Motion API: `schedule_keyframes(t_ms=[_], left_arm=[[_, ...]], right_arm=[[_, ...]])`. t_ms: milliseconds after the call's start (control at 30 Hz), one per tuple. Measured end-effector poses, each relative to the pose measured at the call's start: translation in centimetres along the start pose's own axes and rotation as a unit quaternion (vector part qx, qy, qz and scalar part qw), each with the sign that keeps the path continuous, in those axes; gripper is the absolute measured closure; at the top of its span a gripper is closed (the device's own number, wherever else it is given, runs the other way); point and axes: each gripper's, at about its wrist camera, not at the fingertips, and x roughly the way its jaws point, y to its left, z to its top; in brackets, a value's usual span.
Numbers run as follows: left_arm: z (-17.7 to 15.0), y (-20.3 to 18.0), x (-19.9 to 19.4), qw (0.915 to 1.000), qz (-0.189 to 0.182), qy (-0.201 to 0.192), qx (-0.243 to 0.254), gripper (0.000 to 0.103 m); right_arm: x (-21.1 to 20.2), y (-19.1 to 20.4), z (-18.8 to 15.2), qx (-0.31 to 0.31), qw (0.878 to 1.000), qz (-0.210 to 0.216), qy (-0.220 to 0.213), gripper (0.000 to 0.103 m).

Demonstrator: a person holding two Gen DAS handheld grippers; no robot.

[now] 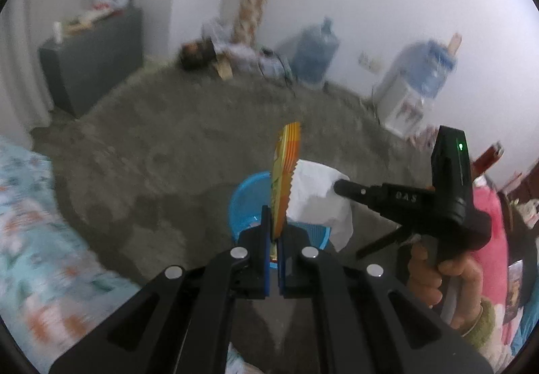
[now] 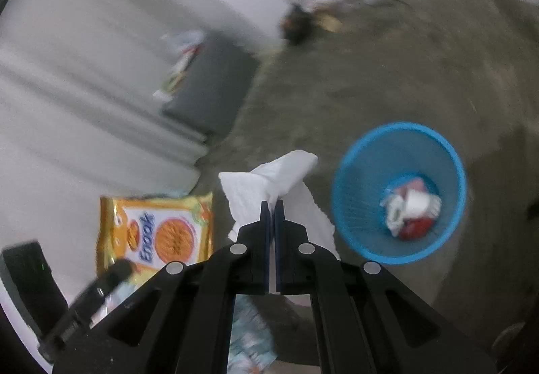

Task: Collect trash
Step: 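Carry the wrapper and tissue toward the blue wastebasket with both tools, then open both tools over the blue wastebasket to drop wrapper and tissue, then move both open tools back to the trash pile on the bed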

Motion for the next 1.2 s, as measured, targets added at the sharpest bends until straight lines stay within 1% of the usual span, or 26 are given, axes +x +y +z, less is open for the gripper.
schedule_keyframes(t_ms=[100,167,267,300,333,367,400,500,633,767,800,867,1000,1033,1100,1200], left_arm=[[1.0,-1.3,5.5,0.9994,0.007,0.029,0.014,0.1],[1.4,-1.8,7.8,0.9988,0.011,0.044,0.017,0.1],[2.0,-1.8,11.7,0.9977,0.022,0.063,0.014,0.1],[2.1,-1.7,12.4,0.9975,0.023,0.066,0.013,0.098],[2.2,-1.6,13.5,0.9967,0.026,0.076,0.011,0.094],[2.3,-1.4,14.4,0.996,0.032,0.083,0.007,0.092],[2.4,-1.2,15.0,0.9955,0.036,0.088,0.001,0.089],[2.5,-0.8,15.1,0.9957,0.03,0.086,-0.013,0.083],[2.6,-1.0,13.5,0.997,0.024,0.073,-0.007,0.074],[2.8,-1.2,11.3,0.998,0.024,0.059,-0.001,0.07],[2.8,-1.1,10.7,0.9982,0.025,0.055,-0.001,0.067],[2.9,-1.0,8.6,0.9987,0.026,0.044,0.003,0.063],[2.9,-0.4,3.4,0.9991,0.033,0.017,0.02,0.046],[2.8,-0.1,1.6,0.9988,0.042,0.011,0.025,0.042],[2.6,0.6,-1.0,0.9983,0.051,0.0,0.028,0.037],[1.7,2.3,-6.3,0.9973,0.066,-0.022,0.022,0.031]], right_arm=[[2.0,-3.3,0.9,0.041,0.999,-0.015,0.002,0.102],[2.7,-5.7,1.0,0.071,0.997,-0.016,0.005,0.1],[4.2,-8.6,1.3,0.105,0.994,-0.033,0.006,0.098],[5.0,-9.7,1.6,0.12,0.992,-0.038,0.006,0.092],[5.4,-10.4,1.6,0.13,0.991,-0.044,0.008,0.077],[5.8,-11.1,1.7,0.139,0.989,-0.054,0.009,0.068],[6.0,-11.7,1.6,0.147,0.987,-0.068,0.005,0.057],[6.1,-12.7,1.4,0.156,0.985,-0.08,0.007,0.056],[5.0,-12.5,0.9,0.156,0.985,-0.081,-0.001,0.052],[4.1,-11.2,0.5,0.136,0.988,-0.076,-0.012,0.049],[3.7,-10.7,0.4,0.129,0.989,-0.073,-0.015,0.049],[3.2,-9.4,0.4,0.111,0.991,-0.069,-0.024,0.046],[1.6,-5.8,0.2,0.066,0.995,-0.059,-0.039,0.038],[1.2,-4.6,0.0,0.052,0.996,-0.055,-0.043,0.037],[0.6,-2.5,-0.4,0.024,0.998,-0.047,-0.046,0.034],[-0.4,1.8,-1.4,-0.031,0.998,-0.032,-0.046,0.031]])
